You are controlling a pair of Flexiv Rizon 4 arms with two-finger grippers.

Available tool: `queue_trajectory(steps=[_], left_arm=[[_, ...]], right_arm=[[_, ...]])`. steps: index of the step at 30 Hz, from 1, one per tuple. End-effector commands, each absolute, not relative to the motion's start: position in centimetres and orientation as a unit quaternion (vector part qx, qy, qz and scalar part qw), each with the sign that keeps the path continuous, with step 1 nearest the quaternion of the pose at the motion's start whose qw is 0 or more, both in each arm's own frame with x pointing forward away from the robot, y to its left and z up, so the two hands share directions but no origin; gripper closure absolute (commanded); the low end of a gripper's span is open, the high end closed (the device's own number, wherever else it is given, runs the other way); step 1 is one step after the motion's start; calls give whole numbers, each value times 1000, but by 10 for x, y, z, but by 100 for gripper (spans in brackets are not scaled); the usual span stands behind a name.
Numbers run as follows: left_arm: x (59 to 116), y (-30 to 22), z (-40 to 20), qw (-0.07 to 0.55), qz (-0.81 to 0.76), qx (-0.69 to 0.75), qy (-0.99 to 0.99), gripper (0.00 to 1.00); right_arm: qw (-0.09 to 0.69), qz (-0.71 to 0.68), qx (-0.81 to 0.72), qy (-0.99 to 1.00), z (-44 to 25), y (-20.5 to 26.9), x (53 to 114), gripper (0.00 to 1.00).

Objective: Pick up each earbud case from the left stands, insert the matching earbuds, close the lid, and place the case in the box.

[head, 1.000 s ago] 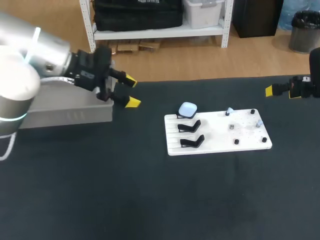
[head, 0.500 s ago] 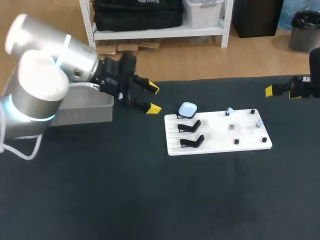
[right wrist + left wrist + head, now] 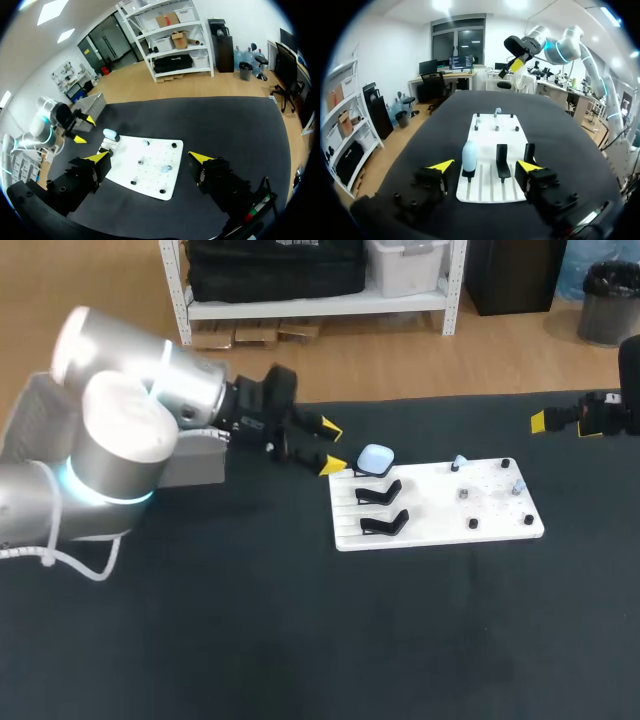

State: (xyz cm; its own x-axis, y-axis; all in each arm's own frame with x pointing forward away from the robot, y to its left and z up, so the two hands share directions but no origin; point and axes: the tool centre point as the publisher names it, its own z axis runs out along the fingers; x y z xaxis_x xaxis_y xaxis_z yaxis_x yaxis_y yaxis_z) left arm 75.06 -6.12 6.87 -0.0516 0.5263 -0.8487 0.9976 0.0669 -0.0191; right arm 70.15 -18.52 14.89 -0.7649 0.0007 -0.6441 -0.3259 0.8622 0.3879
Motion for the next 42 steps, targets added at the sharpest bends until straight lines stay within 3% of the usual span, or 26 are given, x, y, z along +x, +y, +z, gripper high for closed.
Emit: queue_trajectory(steps=[1,3,16,42], left_arm=[[758,-68,56,346,-344,596,638,33],[759,-71,52,343,-346,596,638,42],[775,-84,34,345,-341,588,648,58],[771,-104,20,353,-378,577,632,62]], right_arm=[[331,246,-90,907,149,-185,701,0],[331,246,-90,907,149,-185,701,0],[331,246,-90,907,149,-185,701,0],[331,246,-90,907,149,-185,701,0]])
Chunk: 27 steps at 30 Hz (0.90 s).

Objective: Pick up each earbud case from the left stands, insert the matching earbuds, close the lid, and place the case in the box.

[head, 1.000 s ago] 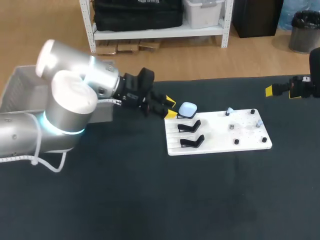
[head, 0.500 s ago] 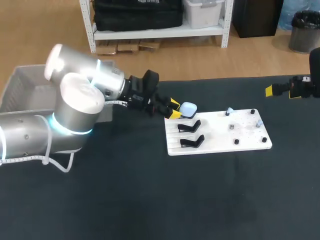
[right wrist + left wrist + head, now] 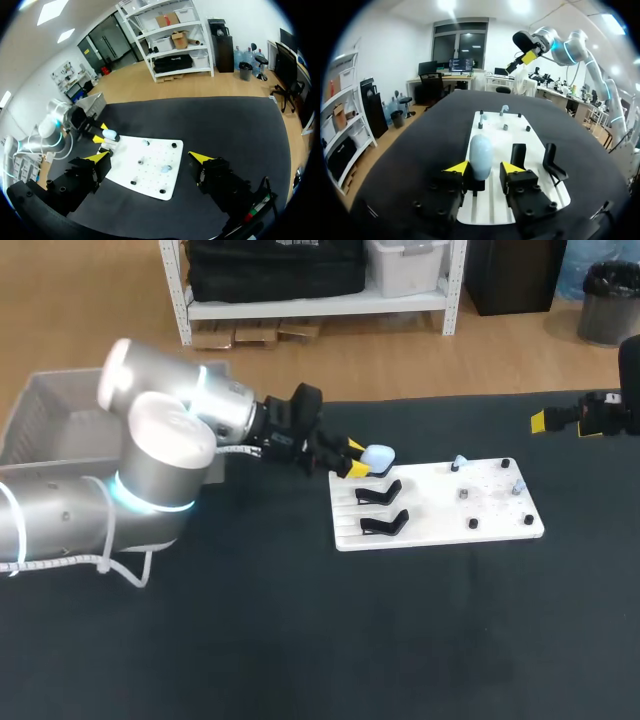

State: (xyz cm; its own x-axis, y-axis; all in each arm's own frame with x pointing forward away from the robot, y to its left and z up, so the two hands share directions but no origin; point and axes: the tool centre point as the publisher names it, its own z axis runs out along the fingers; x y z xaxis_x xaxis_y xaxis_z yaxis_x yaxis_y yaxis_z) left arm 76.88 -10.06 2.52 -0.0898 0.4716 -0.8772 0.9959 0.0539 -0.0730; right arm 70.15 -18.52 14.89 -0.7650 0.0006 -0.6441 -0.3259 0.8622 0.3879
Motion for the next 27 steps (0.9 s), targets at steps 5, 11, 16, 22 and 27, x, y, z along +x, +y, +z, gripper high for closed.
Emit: queue_trajectory(steps=[5,11,16,22,27], left_arm=[[775,-107,18,363,-376,569,635,62],[778,-107,18,370,-374,563,638,61],[778,-107,17,375,-371,562,637,59],[778,-108,16,378,-370,567,631,60],[779,-109,16,378,-369,570,629,61]], right_arm=[[331,246,-90,907,149,-185,701,0],[331,246,-90,907,149,-185,701,0],[331,246,-90,907,149,-185,701,0],[331,246,-90,907,149,-185,701,0],[331,246,-90,907,149,-185,701,0]])
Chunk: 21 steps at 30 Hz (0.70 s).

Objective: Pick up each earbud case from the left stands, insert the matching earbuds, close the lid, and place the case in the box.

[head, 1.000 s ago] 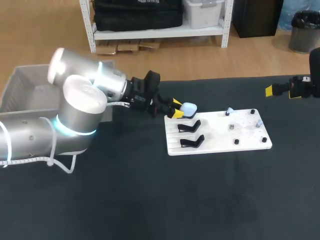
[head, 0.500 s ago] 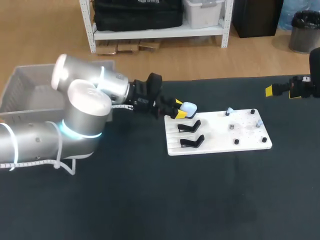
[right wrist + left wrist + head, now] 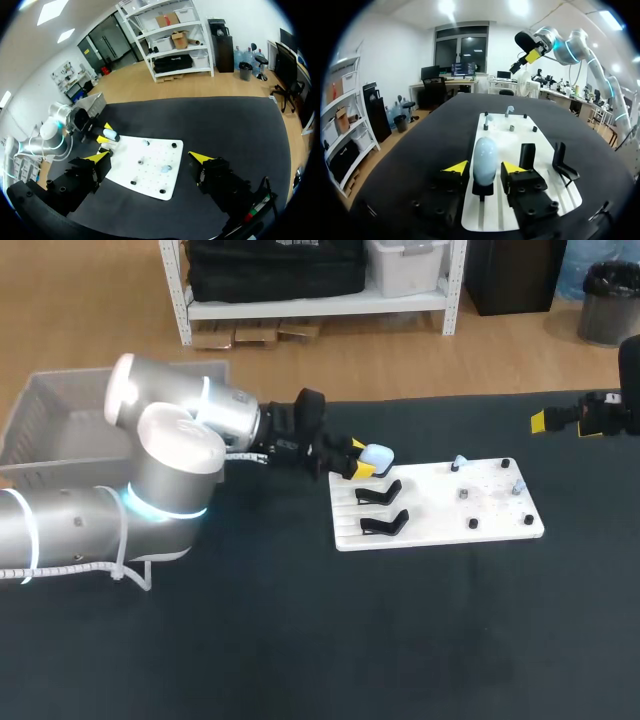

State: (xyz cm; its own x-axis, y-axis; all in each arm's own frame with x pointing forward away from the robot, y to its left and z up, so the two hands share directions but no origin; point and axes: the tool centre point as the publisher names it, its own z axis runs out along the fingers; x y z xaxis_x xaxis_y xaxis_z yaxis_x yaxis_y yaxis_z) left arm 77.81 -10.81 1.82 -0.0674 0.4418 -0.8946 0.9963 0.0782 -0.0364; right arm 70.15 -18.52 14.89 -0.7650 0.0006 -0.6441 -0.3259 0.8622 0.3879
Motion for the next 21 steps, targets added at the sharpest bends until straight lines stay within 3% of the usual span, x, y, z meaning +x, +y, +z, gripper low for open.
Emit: queue_trajectory(steps=[1,8,11,21], left_arm=[[779,-110,16,378,-369,571,629,62],[779,-112,17,378,-371,575,624,74],[777,-113,18,378,-373,580,618,100],[761,-90,47,391,-387,587,594,100]], right_arm=[[331,246,-90,907,149,-185,701,0],[331,246,-90,907,149,-185,701,0],[331,246,-90,907,149,-185,701,0],[331,246,-90,907,149,-185,701,0]])
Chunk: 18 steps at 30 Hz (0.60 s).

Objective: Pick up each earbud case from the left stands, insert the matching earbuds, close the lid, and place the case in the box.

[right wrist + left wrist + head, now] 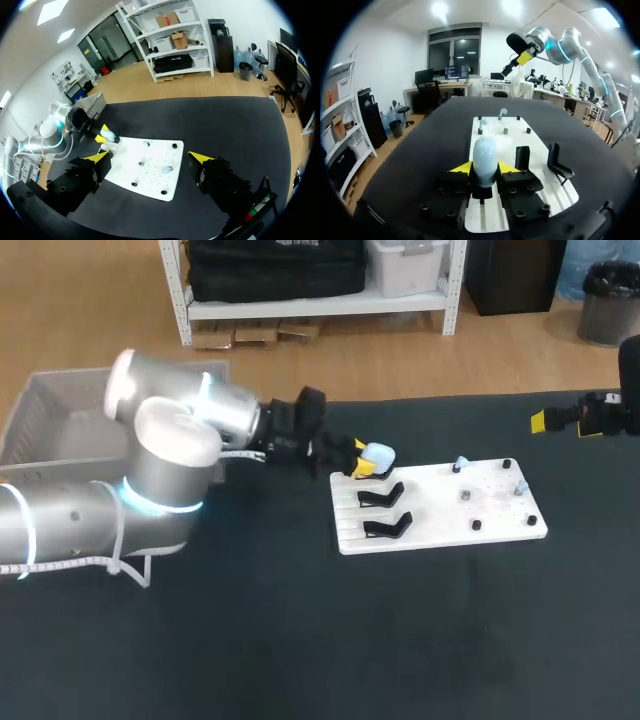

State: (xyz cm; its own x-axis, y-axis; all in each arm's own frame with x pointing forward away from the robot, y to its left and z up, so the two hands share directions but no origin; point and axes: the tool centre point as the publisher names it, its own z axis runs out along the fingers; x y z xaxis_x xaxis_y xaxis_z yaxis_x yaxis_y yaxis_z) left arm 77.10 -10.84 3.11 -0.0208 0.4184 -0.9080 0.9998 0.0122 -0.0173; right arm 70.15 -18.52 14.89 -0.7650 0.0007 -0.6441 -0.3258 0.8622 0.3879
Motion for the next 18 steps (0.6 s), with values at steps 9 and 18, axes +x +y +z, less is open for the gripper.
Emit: queue_trajectory(steps=[9,18], left_arm=[[728,-77,105,444,-425,567,548,100],[711,-77,128,471,-444,542,536,100]], right_arm=[[331,246,-90,907,149,-185,701,0],[331,246,-90,907,149,-185,701,0]])
